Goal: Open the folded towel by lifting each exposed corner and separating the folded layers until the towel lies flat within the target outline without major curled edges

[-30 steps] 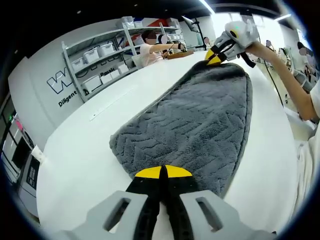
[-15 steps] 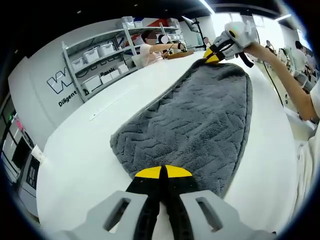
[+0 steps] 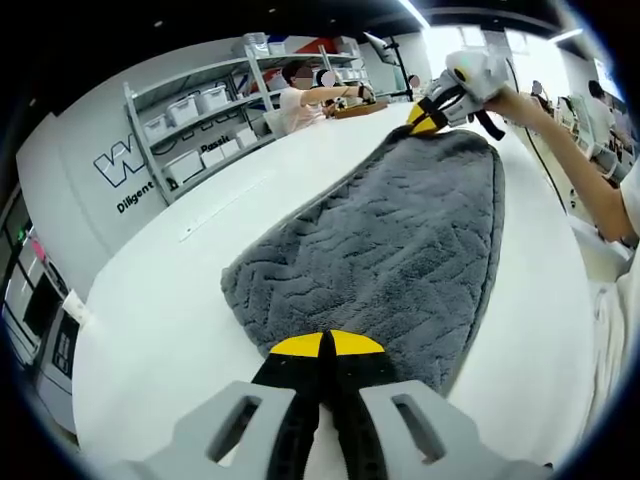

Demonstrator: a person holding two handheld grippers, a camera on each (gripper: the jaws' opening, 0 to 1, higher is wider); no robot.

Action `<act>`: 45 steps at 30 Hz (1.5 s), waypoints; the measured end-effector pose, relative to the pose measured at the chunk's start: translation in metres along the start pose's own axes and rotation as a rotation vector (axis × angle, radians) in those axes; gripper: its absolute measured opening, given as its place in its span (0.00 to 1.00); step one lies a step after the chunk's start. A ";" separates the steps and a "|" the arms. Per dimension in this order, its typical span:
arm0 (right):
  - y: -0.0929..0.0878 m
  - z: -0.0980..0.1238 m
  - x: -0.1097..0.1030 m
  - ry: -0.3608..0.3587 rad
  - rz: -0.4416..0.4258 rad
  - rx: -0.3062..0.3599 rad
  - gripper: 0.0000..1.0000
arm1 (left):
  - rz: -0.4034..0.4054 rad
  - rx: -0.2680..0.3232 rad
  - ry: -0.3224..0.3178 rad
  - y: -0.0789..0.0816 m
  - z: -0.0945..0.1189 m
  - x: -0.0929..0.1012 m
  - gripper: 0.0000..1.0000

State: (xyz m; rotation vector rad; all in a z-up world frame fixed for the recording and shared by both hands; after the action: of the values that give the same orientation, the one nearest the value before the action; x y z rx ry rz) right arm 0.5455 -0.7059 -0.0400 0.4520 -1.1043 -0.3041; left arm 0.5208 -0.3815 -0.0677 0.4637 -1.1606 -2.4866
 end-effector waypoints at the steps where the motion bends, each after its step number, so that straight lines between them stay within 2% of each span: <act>1: 0.000 -0.001 0.000 0.000 0.008 0.004 0.00 | 0.002 0.001 -0.001 0.000 0.000 0.000 0.00; 3: -0.001 -0.002 0.000 -0.001 0.010 0.000 0.00 | 0.004 0.001 -0.001 -0.001 0.000 -0.002 0.00; 7: -0.001 0.000 -0.001 0.011 -0.065 -0.018 0.00 | 0.003 0.000 0.000 0.000 0.000 -0.003 0.00; 9: -0.002 0.000 0.000 0.006 -0.064 -0.017 0.00 | 0.004 0.000 0.001 0.000 -0.001 -0.003 0.00; 11: -0.004 0.000 0.004 -0.010 -0.116 -0.036 0.06 | 0.001 0.000 0.001 0.000 -0.001 -0.003 0.00; 24: 0.003 0.009 0.016 -0.059 -0.100 0.016 0.20 | -0.005 -0.002 0.001 0.000 -0.001 -0.002 0.01; 26: 0.005 0.011 0.017 -0.054 -0.124 0.018 0.22 | -0.006 -0.002 0.001 0.000 -0.001 -0.002 0.01; 30: 0.009 0.015 0.022 -0.077 -0.126 0.030 0.29 | -0.005 -0.002 0.000 -0.001 0.000 -0.001 0.01; 32: 0.011 0.018 0.022 -0.071 -0.136 0.033 0.28 | -0.012 -0.006 0.000 0.000 0.000 0.000 0.01; 35: 0.015 0.025 0.022 -0.057 -0.139 0.048 0.20 | -0.023 -0.016 0.005 0.000 -0.001 0.000 0.01; 38: 0.017 0.030 0.030 -0.085 -0.187 0.043 0.31 | -0.028 -0.018 0.008 0.001 0.000 0.003 0.01; 39: 0.016 0.033 0.029 -0.077 -0.249 0.021 0.35 | -0.028 -0.018 0.009 0.001 0.000 0.003 0.01; 41: 0.016 0.038 0.023 -0.025 -0.322 0.007 0.34 | -0.030 -0.020 0.012 0.001 0.000 0.004 0.01; 45: 0.016 0.045 0.021 0.015 -0.343 0.017 0.26 | -0.074 -0.039 0.018 0.003 -0.001 0.007 0.01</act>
State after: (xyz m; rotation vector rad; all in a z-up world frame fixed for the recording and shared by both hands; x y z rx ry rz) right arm 0.5139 -0.7099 0.0009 0.6592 -1.0134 -0.5918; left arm 0.5155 -0.3868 -0.0665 0.5257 -1.1052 -2.5573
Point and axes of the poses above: the point that each gripper's makers call its tool centre point, and the gripper's own axes: z roughly backward along the fingers, x roughly to its right, y roughly out of its top, the point moved 2 cm from there along z, roughly backward along the fingers, and after that the axes turned 13 degrees about -y, right-handed, at the moved point
